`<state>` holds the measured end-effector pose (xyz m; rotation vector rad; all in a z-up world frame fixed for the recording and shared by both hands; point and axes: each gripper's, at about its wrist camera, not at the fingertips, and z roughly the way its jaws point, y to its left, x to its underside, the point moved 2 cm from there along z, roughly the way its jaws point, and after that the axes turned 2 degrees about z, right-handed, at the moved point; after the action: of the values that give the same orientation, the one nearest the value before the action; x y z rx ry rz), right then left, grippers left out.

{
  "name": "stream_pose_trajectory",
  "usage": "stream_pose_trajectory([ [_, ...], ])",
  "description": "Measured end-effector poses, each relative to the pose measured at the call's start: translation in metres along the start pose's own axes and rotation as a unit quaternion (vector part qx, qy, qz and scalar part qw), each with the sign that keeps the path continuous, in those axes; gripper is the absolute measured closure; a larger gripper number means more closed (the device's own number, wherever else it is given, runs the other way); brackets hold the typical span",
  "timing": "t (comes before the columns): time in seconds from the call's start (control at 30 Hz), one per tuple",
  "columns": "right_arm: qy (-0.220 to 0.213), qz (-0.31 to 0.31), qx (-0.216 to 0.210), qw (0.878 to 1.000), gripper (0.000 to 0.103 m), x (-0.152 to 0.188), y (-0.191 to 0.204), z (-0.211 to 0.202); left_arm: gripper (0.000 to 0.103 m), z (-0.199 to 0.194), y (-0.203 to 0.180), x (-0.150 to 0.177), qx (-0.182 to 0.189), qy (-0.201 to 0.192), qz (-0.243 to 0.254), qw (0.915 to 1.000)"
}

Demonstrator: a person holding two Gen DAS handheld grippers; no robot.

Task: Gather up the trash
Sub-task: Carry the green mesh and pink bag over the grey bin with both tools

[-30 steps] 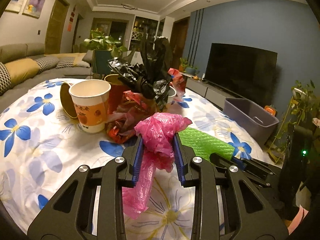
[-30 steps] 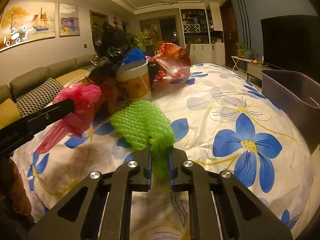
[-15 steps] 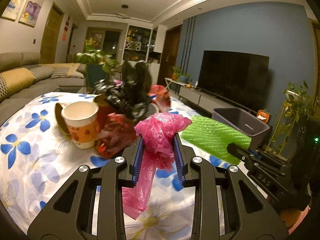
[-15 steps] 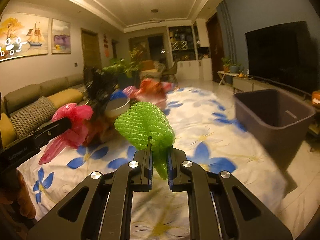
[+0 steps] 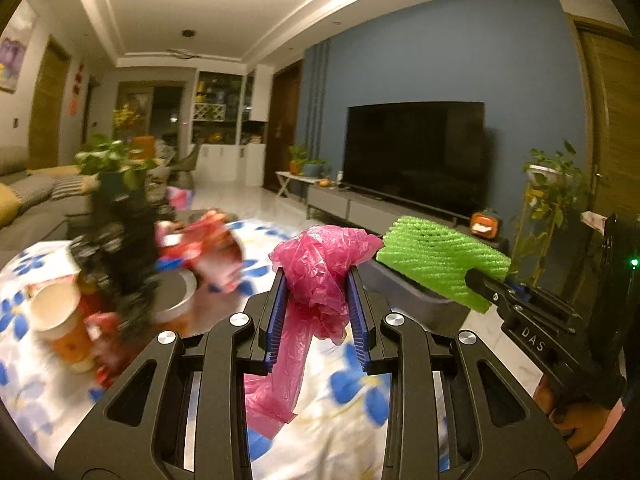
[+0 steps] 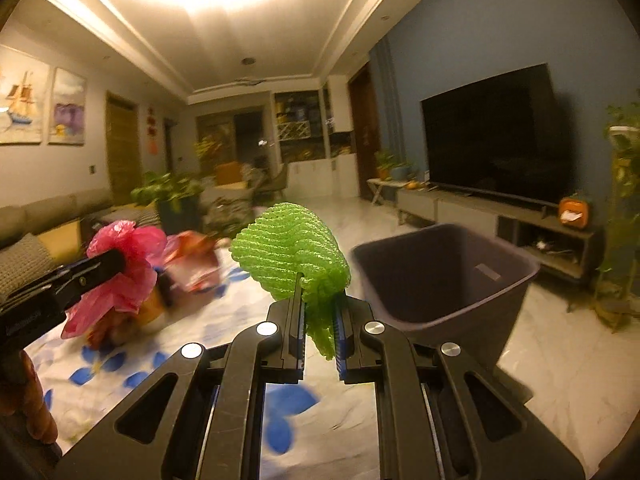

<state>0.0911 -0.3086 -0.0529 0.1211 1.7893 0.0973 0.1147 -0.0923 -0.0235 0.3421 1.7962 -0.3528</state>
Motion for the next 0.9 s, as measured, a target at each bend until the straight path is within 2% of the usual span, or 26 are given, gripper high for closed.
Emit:
stream_pose_trajectory([
  [0.23,-0.023,0.010,0.071,0.997,0.091,-0.023,-0.046,0.015,0.074,0.054,-0.038,-0.024,0.053,0.005,0.006,0.9986],
  [0.4,-0.032,0.024,0.102,0.994,0.090,-0.034,-0.070,0.025,0.074,0.092,-0.069,-0.037,0.079,0.001,0.022,0.9966],
  [0.63,-0.032,0.035,0.119,0.992,0.090,-0.038,-0.088,0.040,0.074,0.144,-0.086,-0.042,0.104,0.003,0.009,0.9945],
  [0.9,-0.036,0.031,0.124,0.991,0.090,-0.040,-0.092,0.053,0.074,0.186,-0.094,-0.039,0.128,0.016,-0.011,0.9916],
])
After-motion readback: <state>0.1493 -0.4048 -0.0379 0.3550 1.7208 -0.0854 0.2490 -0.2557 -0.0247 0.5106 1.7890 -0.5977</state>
